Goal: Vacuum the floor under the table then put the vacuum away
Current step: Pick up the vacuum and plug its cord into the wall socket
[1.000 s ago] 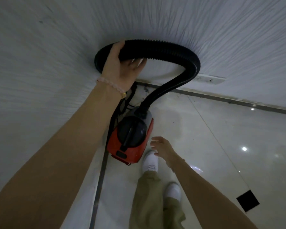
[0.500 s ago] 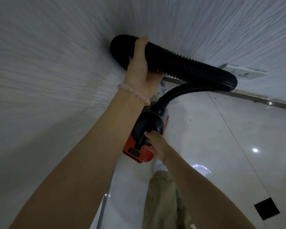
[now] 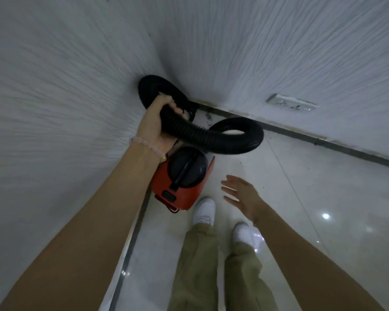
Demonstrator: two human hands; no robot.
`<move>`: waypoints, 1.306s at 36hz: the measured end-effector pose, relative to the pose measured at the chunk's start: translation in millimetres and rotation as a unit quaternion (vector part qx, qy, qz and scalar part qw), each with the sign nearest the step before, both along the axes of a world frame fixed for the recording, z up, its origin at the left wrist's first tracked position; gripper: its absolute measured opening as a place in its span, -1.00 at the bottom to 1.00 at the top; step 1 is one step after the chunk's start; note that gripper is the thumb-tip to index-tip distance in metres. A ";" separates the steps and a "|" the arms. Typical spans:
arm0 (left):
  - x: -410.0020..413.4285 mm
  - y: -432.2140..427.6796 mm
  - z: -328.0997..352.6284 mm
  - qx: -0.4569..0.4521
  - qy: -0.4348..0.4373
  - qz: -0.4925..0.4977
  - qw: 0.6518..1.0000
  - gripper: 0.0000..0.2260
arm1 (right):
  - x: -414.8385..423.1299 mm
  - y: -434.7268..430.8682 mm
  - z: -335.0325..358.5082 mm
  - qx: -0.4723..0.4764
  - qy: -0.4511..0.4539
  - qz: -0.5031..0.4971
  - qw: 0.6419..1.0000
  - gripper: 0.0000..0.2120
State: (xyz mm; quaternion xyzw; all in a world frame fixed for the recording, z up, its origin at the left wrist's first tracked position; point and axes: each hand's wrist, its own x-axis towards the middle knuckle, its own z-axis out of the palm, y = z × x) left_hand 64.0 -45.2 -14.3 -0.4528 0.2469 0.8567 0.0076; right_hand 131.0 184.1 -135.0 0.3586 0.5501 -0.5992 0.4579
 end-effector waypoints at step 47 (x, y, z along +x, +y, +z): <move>217.7 -4.6 -203.2 -0.125 -0.450 -0.023 0.884 -0.46 | -146.4 -160.2 -80.7 0.045 0.253 0.419 0.871 -0.60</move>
